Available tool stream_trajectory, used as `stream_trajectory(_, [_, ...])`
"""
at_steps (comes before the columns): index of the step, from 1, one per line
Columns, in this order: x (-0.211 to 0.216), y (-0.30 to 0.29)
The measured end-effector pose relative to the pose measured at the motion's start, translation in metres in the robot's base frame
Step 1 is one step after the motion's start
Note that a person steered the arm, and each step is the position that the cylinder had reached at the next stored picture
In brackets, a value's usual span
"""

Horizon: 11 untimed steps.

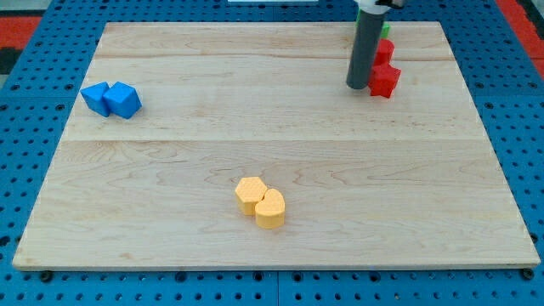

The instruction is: Move your arm to the center left of the board

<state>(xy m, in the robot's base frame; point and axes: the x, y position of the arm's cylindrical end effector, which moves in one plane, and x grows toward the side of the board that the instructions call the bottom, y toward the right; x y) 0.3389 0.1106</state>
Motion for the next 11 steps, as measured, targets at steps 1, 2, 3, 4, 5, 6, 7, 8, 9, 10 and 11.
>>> stream_trajectory(1, [0.01, -0.054])
stream_trajectory(2, [0.005, -0.105])
stream_trajectory(3, [-0.024, -0.162])
stream_trajectory(4, [-0.048, -0.226])
stream_trajectory(5, [-0.057, -0.296])
stream_trajectory(6, [-0.056, -0.376])
stream_trajectory(7, [-0.051, -0.414])
stream_trajectory(8, [-0.038, -0.414])
stream_trajectory(9, [0.0, -0.414])
stream_trajectory(10, [0.024, -0.415])
stream_trajectory(11, [0.035, -0.411])
